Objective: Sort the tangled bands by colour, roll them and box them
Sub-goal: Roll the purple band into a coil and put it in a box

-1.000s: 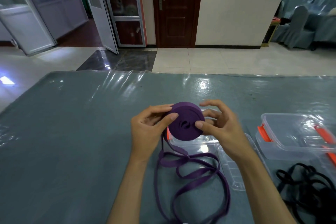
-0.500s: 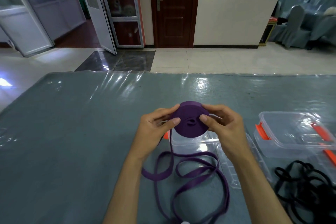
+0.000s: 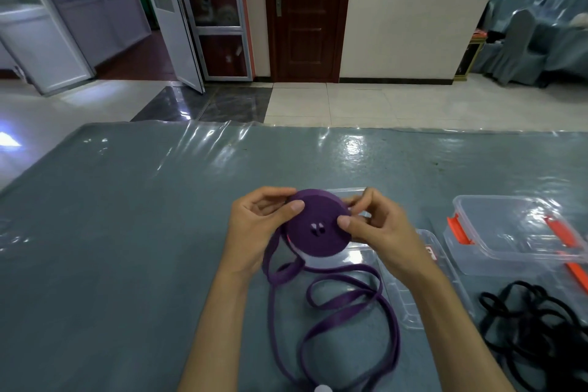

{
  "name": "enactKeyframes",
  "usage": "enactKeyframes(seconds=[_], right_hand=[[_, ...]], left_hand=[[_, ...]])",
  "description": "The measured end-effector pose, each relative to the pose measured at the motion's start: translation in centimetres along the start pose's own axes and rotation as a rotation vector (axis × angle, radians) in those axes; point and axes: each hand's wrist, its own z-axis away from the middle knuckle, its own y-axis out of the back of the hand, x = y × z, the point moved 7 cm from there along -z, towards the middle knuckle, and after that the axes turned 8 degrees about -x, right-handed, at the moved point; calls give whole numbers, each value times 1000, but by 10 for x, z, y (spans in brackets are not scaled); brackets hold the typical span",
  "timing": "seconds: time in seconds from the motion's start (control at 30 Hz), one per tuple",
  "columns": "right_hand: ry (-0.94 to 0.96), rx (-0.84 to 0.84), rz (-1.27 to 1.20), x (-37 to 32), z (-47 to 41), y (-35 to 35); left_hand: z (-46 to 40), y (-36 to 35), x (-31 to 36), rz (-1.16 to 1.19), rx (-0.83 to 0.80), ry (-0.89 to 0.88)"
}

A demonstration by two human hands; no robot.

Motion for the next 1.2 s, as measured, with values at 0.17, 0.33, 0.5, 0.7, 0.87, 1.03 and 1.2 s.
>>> enactKeyframes(seconds=[0.17,0.33,0.5,0.7,0.87,1.03,1.2], right_hand=[[28,13,79,-3,1,-4],[33,27,89,0,1,-2],[31,-1,64,8,1,-1],[135,140,3,5,5,6],[2,42,42,16,4,8],[78,102,19,12,5,15],[-121,-75,44,29,4,10]], left_hand=[[7,5,-10,-10,-16,31],[10,6,-2,-94,-127,34],[11,2,0,-143,13,-16],[4,-10,1,-107,-111,2],[5,-6,-8,-78,50,10],[2,-9,-15,-43,-108,113],[3,-3,-20,-153,-59,84]])
